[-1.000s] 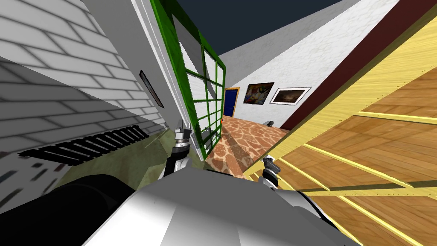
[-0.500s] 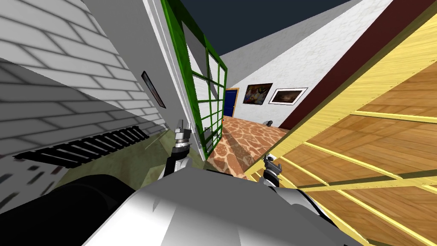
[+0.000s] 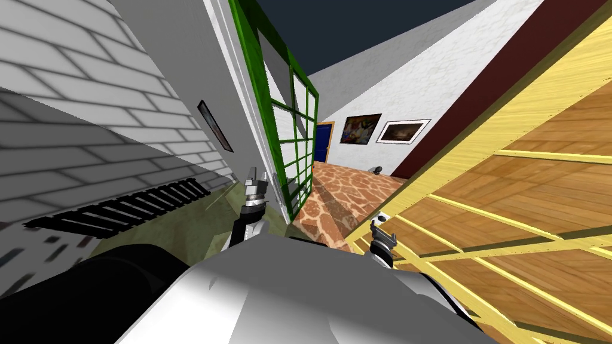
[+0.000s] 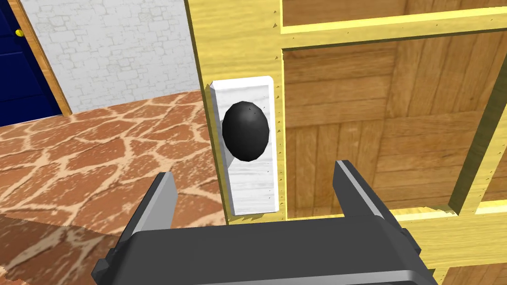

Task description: Push the door open

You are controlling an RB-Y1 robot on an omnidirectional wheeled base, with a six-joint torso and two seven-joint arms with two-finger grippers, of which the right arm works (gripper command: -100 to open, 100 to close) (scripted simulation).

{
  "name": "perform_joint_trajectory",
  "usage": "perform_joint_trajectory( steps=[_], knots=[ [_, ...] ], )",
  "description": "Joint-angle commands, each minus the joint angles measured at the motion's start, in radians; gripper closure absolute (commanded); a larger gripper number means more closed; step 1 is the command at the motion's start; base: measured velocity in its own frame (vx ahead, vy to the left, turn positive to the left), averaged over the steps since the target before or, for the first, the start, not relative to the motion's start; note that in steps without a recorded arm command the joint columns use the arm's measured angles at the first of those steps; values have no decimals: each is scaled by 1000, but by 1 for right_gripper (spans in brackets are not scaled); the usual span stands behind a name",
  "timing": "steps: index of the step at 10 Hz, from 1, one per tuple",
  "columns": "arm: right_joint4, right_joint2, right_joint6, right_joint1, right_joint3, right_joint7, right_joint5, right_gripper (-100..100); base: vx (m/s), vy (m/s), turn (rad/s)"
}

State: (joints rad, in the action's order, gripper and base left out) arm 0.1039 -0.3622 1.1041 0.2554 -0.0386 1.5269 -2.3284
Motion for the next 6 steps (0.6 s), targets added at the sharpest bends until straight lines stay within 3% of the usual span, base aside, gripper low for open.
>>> perform_joint_trajectory(
  steps=[1,4,6],
  knots=[
    [-35,0,8,15,-3,-11,-2,-100,-28,107,-2],
    [-41,0,1,13,-2,-5,1,-100,-8,61,-8],
    [-34,26,17,26,11,25,9,-100,61,-196,50]
  ],
)
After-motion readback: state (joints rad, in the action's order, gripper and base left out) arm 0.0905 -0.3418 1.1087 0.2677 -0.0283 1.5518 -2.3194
